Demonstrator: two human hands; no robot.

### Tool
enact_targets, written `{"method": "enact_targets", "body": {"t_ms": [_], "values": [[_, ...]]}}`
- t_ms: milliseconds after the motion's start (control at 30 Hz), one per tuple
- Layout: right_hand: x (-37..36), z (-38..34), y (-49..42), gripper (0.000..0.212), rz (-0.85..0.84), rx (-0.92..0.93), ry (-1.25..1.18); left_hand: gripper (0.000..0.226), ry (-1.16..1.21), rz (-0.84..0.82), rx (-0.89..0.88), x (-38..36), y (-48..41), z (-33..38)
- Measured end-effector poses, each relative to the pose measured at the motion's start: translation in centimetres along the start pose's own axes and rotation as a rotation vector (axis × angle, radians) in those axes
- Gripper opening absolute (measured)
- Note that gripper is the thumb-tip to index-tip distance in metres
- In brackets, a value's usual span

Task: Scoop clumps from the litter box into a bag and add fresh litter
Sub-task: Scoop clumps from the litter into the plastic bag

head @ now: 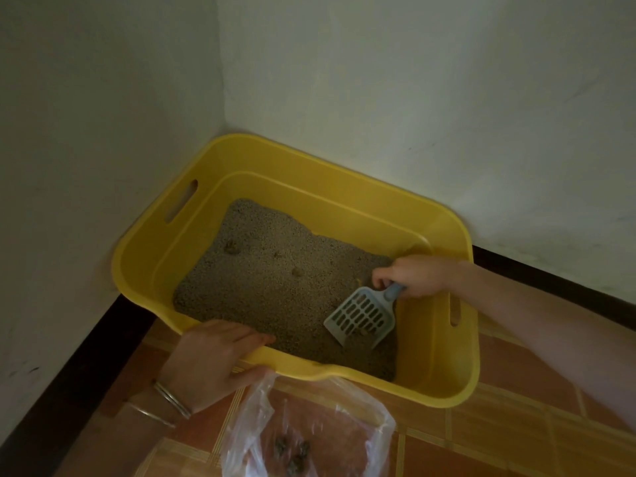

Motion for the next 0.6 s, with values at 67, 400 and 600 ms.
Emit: {"method": "enact_targets", "body": {"t_ms": [67, 400, 600], "values": [[0.9, 0.2, 0.5, 0.025, 0.070, 0.014, 0.037, 0.045, 0.009, 0.002, 0.001, -0.1, 0.1, -0.1], [2.7, 3.1, 2.0, 0.013, 0.057, -0.017, 0.292, 0.044, 0.020, 0.009, -0.013, 0.1, 0.0, 0.1], [0.4, -1.6, -0.7, 0.022, -0.040, 0.126, 0.021, 0.046, 0.020, 0.002, -0.015, 0.0, 0.0, 0.0]]}}
Point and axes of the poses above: each hand's wrist, its own y-axis away from the middle knuckle, its own x-axis out of the back of the hand, z = x × y, the point moved 8 cm from there along -y, towards the middle knuckle, and after that the axes turned 13 degrees about y, right-handed, at the moved point
